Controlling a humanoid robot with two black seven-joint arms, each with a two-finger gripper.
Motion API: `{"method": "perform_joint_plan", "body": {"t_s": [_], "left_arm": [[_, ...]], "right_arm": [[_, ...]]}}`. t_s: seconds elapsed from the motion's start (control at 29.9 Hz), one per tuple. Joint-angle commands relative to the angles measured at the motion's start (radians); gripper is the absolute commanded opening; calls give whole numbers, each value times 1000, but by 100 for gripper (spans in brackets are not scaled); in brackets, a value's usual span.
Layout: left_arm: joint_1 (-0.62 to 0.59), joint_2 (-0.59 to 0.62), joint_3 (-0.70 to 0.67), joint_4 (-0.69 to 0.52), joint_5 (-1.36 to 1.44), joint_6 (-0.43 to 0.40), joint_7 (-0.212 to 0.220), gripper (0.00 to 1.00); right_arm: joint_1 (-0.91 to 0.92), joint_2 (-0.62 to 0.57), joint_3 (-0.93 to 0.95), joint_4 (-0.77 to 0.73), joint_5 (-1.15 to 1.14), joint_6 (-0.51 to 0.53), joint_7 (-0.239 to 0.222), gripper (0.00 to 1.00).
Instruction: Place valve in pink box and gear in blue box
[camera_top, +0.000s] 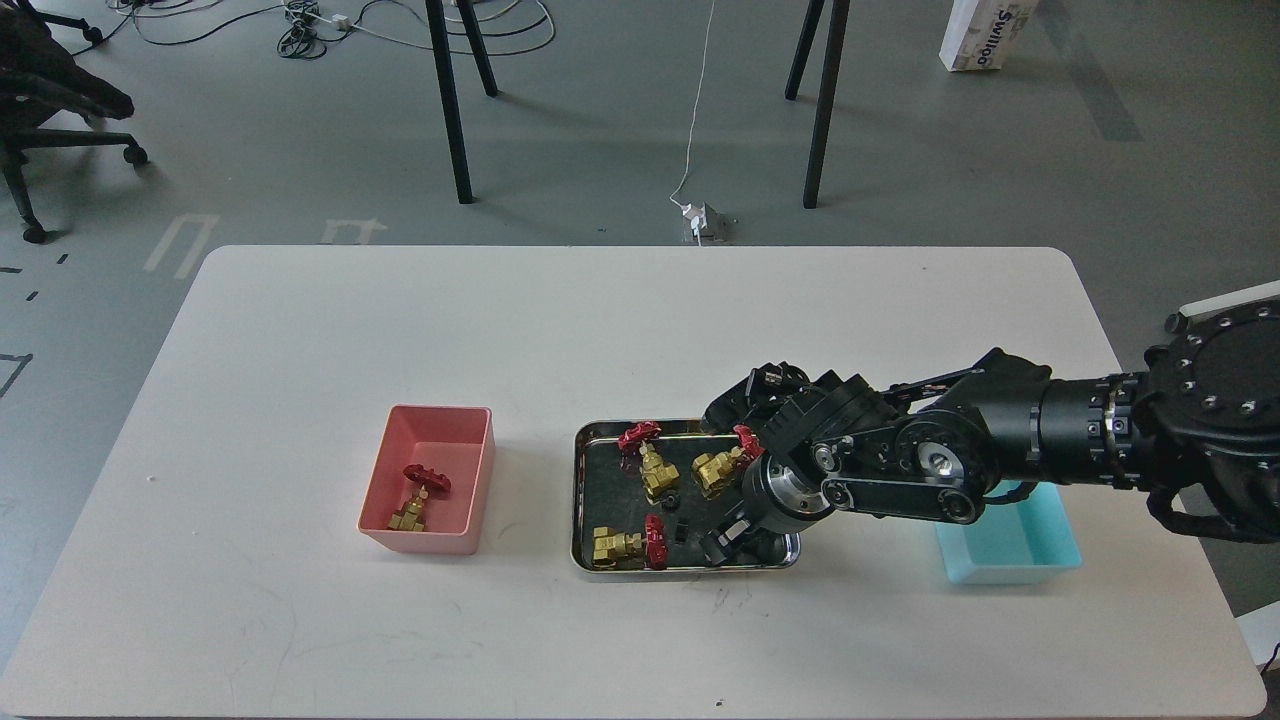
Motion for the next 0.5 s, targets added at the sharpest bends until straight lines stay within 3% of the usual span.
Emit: {"method": "perform_joint_plan", "body": {"t_s": [0.0,0.3,0.47], "left_arm": [[-2,1,0,0,0,0,0,99],[-6,4,0,0,0,1,2,99],[-6,6,2,0,0,1,2,99]], "right_arm": [[3,0,1,5,5,0,0,67],[-6,19,-2,6,6,0,0,67],[-9,17,-3,6,5,0,0,51]]}}
